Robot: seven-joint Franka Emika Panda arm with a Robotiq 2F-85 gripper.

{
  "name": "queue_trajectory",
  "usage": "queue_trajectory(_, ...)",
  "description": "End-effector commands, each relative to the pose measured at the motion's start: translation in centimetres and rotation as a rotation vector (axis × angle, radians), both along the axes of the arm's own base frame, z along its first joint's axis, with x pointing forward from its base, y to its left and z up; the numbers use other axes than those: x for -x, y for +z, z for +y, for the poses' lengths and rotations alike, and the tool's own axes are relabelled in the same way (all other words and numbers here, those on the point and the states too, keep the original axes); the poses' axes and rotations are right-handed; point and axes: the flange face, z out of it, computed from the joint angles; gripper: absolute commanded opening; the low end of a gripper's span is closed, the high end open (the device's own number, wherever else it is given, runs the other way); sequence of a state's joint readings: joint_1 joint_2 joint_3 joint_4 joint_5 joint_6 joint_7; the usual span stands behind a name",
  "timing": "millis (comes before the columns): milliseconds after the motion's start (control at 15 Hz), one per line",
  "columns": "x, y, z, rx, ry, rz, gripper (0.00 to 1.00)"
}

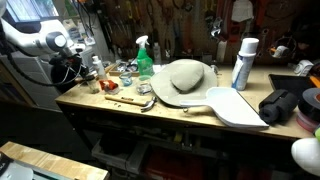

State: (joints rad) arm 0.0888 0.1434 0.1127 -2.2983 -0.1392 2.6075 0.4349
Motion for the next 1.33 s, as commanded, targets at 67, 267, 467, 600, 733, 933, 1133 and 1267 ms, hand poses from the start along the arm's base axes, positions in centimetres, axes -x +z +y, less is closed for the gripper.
queue_trajectory(67, -0.3, -0.7, 0.2, 0.029, 0.044, -0.003, 0.42)
queue_trajectory(267, -0.4, -1.0, 0.5, 0.025, 0.048, -0.004, 0.45)
queue_trajectory(467, -0.8, -1.6, 0.8, 0.020, 0.044, 0.008, 0.38)
queue_trajectory(600, -1.2, -2.1, 0.9, 0.020, 0.038, 0.012, 0.32)
queue_trajectory(733, -1.7, -2.4, 0.7, 0.015, 0.027, 0.016, 0.25)
queue_trajectory(933, -2.5, -2.6, 0.2, 0.010, 0.009, 0.021, 0.25)
queue_trajectory(1133, -2.6, -3.2, 0.1, 0.016, 0.013, 0.038, 0.04)
queue_trajectory(1267, -2.4, -3.4, 0.4, 0.011, 0.021, 0.053, 0.00)
